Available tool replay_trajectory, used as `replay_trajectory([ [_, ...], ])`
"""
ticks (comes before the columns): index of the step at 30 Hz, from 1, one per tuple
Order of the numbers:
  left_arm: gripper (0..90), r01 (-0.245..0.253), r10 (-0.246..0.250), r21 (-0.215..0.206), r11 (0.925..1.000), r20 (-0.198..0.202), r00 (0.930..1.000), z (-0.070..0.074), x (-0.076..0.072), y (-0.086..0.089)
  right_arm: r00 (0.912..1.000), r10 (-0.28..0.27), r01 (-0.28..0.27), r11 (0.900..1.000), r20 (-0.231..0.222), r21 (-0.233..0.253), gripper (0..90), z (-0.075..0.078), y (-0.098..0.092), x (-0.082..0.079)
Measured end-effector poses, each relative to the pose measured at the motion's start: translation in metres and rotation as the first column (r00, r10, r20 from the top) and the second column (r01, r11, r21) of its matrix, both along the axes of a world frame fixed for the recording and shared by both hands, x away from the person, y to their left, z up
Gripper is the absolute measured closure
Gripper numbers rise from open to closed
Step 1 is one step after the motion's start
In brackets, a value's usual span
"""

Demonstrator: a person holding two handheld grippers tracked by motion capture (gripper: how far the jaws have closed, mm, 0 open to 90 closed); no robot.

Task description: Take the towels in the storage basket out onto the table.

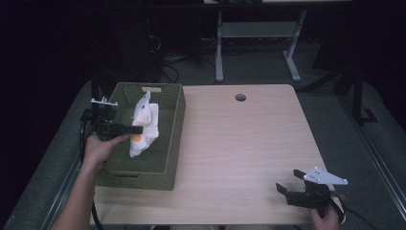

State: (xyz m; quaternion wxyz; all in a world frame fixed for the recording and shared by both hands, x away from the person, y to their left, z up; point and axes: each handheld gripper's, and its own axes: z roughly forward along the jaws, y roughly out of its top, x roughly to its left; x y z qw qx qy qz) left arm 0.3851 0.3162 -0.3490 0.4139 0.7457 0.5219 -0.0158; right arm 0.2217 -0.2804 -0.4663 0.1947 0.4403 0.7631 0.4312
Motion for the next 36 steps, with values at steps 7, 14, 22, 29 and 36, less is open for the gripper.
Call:
replay_trajectory([
  [7,72.8,0.025,-0.025,-0.017,0.9996,0.006,0.9997,0.001,-0.004,-0.004,1.0000,-0.002,0.002,1.000,0.002,0.009,13.9,0.001,0.000,0.000],
  [14,72.9,0.023,-0.022,-0.056,0.9981,0.018,0.9996,0.005,-0.006,-0.004,1.0000,0.001,-0.001,1.000,0.005,0.006,13.9,0.001,0.000,0.000],
  [22,73.2,0.016,-0.012,-0.107,0.9942,0.038,0.9992,0.010,-0.009,-0.001,1.0000,0.002,-0.002,1.000,0.003,0.004,13.9,0.001,0.001,0.000],
  [29,73.2,0.023,-0.016,-0.143,0.9895,0.049,0.9987,0.018,-0.007,-0.001,0.9999,0.010,-0.010,1.000,0.008,0.004,13.9,0.002,0.001,-0.001],
  [36,73.4,0.032,-0.023,-0.174,0.9842,0.053,0.9983,0.023,-0.006,-0.005,0.9998,0.014,-0.014,1.000,0.012,0.006,13.9,0.002,0.001,-0.001],
])
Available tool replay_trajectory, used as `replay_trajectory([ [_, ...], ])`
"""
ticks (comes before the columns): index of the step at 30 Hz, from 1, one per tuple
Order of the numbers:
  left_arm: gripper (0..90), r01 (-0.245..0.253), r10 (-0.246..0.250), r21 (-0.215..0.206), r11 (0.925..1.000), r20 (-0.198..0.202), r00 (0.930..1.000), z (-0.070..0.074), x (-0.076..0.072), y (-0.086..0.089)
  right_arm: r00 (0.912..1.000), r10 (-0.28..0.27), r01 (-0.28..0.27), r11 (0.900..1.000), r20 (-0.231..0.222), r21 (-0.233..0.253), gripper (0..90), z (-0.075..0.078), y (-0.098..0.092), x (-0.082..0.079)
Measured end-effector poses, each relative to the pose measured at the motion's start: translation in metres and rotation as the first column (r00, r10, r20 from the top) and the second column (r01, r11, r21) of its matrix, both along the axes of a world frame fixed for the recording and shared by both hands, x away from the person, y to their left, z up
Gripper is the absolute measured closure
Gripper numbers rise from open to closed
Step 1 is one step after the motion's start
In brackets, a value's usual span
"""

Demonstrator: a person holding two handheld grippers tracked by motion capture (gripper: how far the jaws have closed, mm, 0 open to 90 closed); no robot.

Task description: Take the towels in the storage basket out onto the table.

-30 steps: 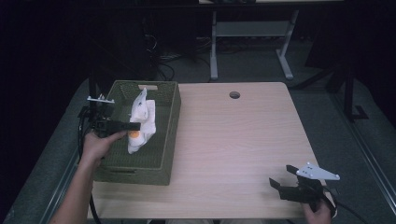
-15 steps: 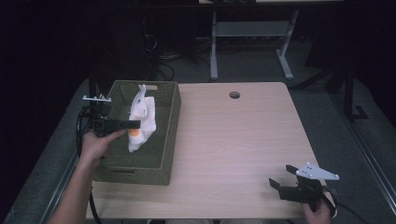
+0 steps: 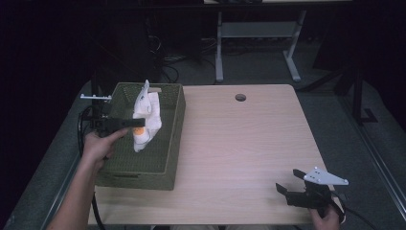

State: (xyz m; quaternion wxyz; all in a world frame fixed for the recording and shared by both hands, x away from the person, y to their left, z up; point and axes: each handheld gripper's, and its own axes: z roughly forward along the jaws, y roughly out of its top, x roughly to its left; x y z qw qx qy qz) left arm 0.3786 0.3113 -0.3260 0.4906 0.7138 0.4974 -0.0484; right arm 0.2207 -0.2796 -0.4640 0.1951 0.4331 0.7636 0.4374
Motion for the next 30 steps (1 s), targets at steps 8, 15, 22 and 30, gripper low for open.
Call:
replay_trajectory([
  [8,73.4,0.021,-0.021,-0.017,0.9996,0.015,0.9997,0.008,0.002,-0.009,1.0000,0.008,-0.008,1.000,0.003,-0.016,13.9,0.000,0.002,0.000],
  [15,73.5,0.045,-0.044,-0.019,0.9988,0.035,0.9984,0.020,0.003,-0.022,1.0000,0.007,-0.007,1.000,0.005,-0.005,13.9,0.000,0.001,0.001],
  [22,73.4,0.087,-0.087,-0.011,0.9961,0.046,0.9952,0.024,0.004,-0.041,0.9999,0.010,-0.010,1.000,0.005,-0.002,13.9,0.000,0.001,0.001],
  [30,73.4,0.114,-0.113,-0.008,0.9935,0.043,0.9926,0.023,0.004,-0.055,0.9999,0.010,-0.010,1.000,0.008,-0.001,13.9,0.002,0.002,0.000],
])
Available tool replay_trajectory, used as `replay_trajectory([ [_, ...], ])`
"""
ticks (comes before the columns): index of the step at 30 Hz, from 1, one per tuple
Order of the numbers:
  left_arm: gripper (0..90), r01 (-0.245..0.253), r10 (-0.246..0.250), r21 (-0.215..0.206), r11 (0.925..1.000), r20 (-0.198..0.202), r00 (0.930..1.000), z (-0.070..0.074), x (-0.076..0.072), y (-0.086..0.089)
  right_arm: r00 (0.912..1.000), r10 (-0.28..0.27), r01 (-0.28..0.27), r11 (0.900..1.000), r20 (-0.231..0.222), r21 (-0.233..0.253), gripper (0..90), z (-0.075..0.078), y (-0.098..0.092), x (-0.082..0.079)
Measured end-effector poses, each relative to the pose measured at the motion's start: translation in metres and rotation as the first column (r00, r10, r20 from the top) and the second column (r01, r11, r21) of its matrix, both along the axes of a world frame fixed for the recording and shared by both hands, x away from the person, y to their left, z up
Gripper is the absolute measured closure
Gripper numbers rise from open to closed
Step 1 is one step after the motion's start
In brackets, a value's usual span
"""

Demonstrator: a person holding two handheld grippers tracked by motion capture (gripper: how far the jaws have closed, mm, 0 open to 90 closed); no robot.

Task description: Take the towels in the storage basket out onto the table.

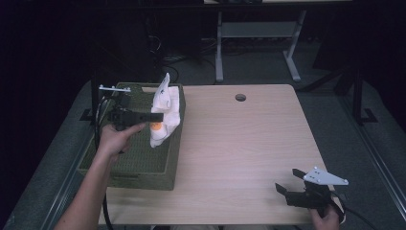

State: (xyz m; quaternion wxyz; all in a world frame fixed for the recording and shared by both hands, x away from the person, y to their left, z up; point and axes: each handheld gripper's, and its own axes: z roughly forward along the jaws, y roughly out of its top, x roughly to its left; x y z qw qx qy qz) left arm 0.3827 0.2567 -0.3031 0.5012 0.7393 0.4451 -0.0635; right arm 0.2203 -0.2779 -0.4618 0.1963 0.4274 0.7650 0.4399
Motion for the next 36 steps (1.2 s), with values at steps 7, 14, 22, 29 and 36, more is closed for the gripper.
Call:
replay_trajectory([
  [7,73.4,0.017,-0.017,0.005,0.9998,0.003,0.9999,0.000,-0.001,-0.008,1.0000,0.004,-0.004,1.000,0.005,-0.006,13.9,0.000,0.001,0.000],
  [14,73.4,0.040,-0.040,0.004,0.9992,0.006,0.9992,0.001,0.001,-0.020,1.0000,0.005,-0.005,1.000,0.005,-0.001,13.9,0.001,0.001,0.000],
  [22,73.4,0.061,-0.061,0.012,0.9981,-0.001,0.9982,-0.003,0.003,-0.035,1.0000,0.004,-0.004,1.000,0.006,0.002,13.9,0.001,0.001,0.000],
  [29,73.3,0.086,-0.086,0.012,0.9962,-0.005,0.9963,-0.003,0.003,-0.048,1.0000,0.007,-0.007,1.000,0.006,0.006,13.9,0.001,0.000,-0.001],
  [36,73.2,0.108,-0.108,0.012,0.9941,0.009,0.9941,0.001,0.001,-0.060,1.0000,0.004,-0.004,1.000,0.005,0.003,13.9,0.001,0.001,-0.001],
])
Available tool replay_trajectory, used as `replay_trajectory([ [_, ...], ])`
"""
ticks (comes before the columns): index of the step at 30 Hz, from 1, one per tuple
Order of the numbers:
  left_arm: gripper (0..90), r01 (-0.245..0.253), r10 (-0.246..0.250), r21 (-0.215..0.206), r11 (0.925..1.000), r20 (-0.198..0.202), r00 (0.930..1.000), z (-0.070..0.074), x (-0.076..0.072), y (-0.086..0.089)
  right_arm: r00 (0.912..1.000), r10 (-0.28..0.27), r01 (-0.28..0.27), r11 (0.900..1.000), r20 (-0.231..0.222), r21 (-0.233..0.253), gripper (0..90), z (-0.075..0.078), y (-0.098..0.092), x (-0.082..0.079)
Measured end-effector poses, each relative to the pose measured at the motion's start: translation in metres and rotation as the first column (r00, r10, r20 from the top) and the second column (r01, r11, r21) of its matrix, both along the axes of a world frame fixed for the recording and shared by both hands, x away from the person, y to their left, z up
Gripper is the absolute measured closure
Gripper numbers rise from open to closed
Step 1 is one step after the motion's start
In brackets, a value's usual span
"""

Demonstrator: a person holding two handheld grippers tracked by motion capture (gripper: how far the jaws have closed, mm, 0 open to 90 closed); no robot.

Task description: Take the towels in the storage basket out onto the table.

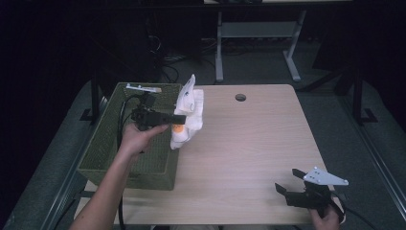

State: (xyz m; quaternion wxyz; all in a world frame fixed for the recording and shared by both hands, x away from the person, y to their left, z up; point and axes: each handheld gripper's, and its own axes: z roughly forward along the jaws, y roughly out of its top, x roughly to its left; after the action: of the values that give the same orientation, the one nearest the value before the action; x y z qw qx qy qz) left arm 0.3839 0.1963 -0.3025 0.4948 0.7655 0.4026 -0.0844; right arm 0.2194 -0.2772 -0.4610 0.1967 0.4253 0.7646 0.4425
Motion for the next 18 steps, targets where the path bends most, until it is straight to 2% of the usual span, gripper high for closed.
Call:
replay_trajectory([
  [12,73.0,0.026,-0.026,-0.005,0.9997,-0.004,0.9997,-0.003,0.002,-0.019,1.0000,0.001,-0.001,1.000,0.002,-0.003,13.9,0.000,0.000,0.000],
  [18,72.9,0.037,-0.037,0.007,0.9993,-0.001,0.9993,-0.005,0.002,-0.029,1.0000,0.006,-0.006,1.000,0.002,-0.002,13.9,0.000,0.000,0.000],
])
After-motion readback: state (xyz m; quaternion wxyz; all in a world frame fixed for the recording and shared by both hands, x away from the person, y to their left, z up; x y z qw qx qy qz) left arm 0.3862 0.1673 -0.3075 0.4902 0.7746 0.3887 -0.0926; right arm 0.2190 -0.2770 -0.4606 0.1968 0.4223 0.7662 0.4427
